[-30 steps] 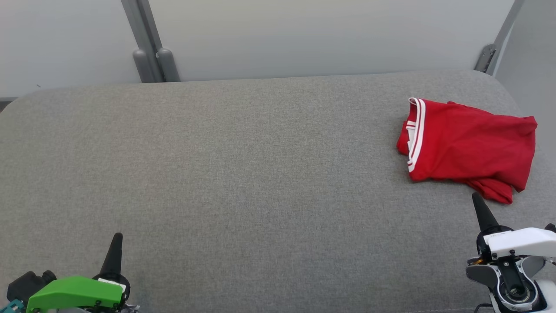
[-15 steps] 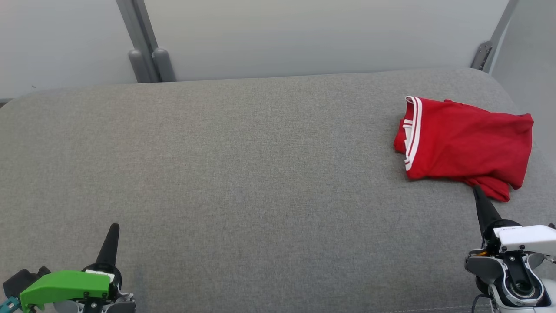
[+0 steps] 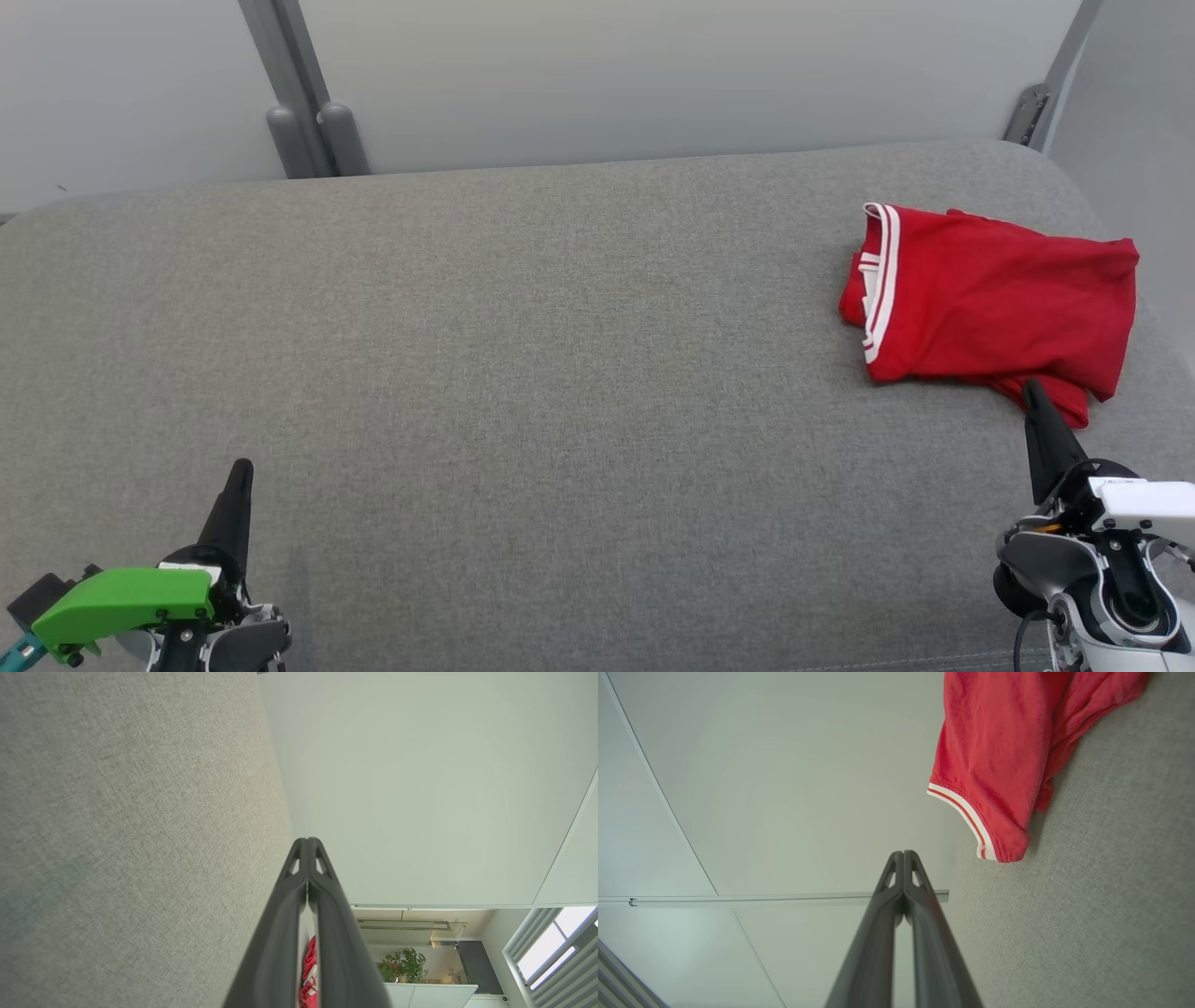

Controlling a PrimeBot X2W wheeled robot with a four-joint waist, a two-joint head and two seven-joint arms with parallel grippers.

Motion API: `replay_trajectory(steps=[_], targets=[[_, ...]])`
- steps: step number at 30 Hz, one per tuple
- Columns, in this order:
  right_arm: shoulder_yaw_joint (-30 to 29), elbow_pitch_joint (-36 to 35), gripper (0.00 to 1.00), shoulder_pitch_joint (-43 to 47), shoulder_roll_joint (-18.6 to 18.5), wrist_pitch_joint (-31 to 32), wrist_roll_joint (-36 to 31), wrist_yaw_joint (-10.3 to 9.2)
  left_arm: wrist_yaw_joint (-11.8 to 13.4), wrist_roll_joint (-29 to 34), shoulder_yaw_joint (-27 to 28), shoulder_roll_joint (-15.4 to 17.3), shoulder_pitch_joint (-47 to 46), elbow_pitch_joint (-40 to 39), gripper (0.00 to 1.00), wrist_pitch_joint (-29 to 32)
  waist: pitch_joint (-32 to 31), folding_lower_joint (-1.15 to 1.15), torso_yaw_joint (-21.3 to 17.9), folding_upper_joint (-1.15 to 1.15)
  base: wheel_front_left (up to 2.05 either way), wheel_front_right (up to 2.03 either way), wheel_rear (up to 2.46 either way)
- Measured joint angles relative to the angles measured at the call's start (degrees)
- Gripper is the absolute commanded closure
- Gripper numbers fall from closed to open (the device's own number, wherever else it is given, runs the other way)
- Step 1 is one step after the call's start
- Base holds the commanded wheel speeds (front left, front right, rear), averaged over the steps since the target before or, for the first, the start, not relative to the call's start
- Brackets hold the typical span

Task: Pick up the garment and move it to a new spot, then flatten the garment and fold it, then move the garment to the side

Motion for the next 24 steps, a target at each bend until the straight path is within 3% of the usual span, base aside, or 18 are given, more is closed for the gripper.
replay_trajectory(steps=[24], targets=[[-0.5, -0.2, 1.0, -0.2, 0.3, 0.5, 1.8, 0.02, -0.5, -1.4, 0.3, -0.3, -0.7, 0.9, 1.0, 0.1, 0.0, 0.0, -0.1, 0.0, 0.0, 0.0, 0.0]])
